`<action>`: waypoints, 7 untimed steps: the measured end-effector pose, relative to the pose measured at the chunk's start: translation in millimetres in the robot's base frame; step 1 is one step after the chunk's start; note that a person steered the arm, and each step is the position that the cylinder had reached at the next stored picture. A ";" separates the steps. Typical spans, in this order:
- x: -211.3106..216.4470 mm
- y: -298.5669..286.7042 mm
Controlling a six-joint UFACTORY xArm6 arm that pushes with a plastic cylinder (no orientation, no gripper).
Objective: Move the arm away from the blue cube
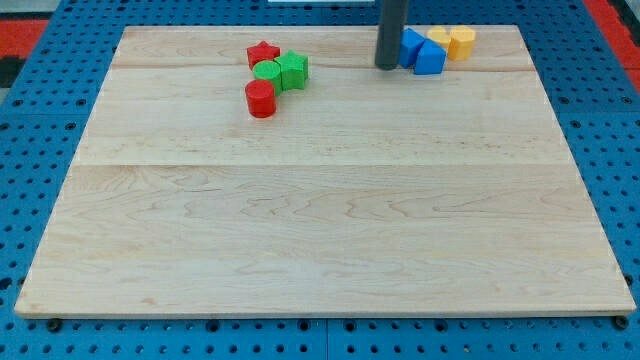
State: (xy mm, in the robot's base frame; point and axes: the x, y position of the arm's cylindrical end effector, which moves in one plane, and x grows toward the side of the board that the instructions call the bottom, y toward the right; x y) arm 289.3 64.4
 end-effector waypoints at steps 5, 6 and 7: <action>68.2 55.6; 68.2 54.9; 68.2 53.6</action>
State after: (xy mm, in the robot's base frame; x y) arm 357.5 118.0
